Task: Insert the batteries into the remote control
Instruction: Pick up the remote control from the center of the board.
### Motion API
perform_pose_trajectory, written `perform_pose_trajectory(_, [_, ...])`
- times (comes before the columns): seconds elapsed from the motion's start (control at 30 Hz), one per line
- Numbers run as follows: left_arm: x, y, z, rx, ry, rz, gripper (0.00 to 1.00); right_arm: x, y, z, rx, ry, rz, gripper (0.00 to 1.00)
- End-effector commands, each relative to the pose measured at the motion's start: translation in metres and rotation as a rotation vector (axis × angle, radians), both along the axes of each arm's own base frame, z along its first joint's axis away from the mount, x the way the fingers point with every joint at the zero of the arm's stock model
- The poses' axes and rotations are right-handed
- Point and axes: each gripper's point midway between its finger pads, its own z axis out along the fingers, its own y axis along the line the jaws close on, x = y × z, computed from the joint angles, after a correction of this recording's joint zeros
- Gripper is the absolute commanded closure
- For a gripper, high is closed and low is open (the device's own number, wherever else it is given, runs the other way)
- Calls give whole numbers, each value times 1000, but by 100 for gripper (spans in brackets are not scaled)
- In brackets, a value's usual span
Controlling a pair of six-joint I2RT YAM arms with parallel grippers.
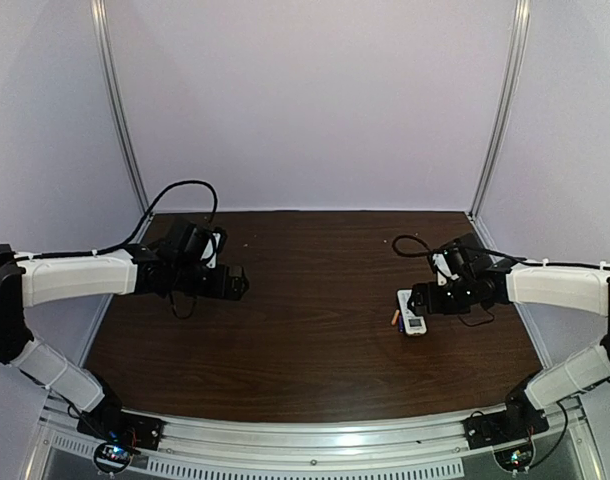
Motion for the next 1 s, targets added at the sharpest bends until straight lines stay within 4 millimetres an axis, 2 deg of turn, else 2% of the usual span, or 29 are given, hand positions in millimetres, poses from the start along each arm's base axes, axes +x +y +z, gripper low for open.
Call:
perform_pose_trajectory(0.0, [11, -4, 10, -24, -29, 16, 3, 1, -6, -13, -51, 37, -6, 9])
perform_pose_trajectory(0.17, [12, -2, 10, -16, -33, 25, 3, 0, -1, -22, -34, 57, 9, 16])
perform_pose_trajectory(0.4, [12, -2, 4, -10, -25, 25, 3, 5, 10, -28, 0, 73, 29, 16])
perform_pose_trajectory(0.83, [12, 1, 1, -1, -24, 39, 2, 17, 18, -40, -28, 96, 34, 20])
perform_pose_trajectory(0.97, [13, 0, -1, 3, -20, 40, 3, 19, 13, -43, -64, 98, 26, 24])
